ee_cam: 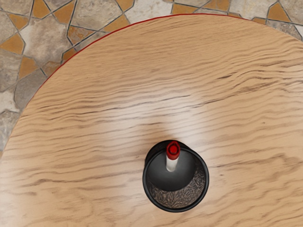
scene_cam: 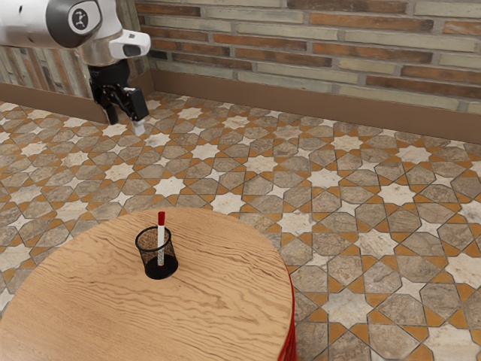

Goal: Take the marker out of the pen holder and place it to the left of the pen holder.

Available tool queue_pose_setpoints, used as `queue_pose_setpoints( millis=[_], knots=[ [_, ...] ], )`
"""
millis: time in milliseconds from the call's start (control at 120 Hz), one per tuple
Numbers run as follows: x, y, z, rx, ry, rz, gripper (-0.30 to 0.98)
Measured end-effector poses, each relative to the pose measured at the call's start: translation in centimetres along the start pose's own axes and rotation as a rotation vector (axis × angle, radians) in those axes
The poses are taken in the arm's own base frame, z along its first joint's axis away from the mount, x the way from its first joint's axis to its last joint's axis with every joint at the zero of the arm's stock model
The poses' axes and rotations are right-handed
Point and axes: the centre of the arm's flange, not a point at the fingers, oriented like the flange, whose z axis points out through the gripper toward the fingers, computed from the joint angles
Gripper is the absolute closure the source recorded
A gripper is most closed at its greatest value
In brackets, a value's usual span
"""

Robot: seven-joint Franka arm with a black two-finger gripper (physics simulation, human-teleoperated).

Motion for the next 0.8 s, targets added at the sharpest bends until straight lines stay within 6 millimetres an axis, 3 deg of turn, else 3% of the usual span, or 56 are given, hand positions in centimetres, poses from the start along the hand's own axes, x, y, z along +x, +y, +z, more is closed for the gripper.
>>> queue_pose_setpoints(
  millis=[225, 392, 558, 800],
  knots=[
    [0.6, 0.7, 0.7, -0.011, -0.008, 0.018, 0.0],
    [3.9, 0.0, 8.3, -0.065, -0.118, 0.014, 0.0],
    [4.9, 0.0, 15.7, -0.131, -0.232, 0.004, 0.0],
    [4.4, -0.1, 21.0, -0.161, -0.331, -0.009, 0.0]
  ],
)
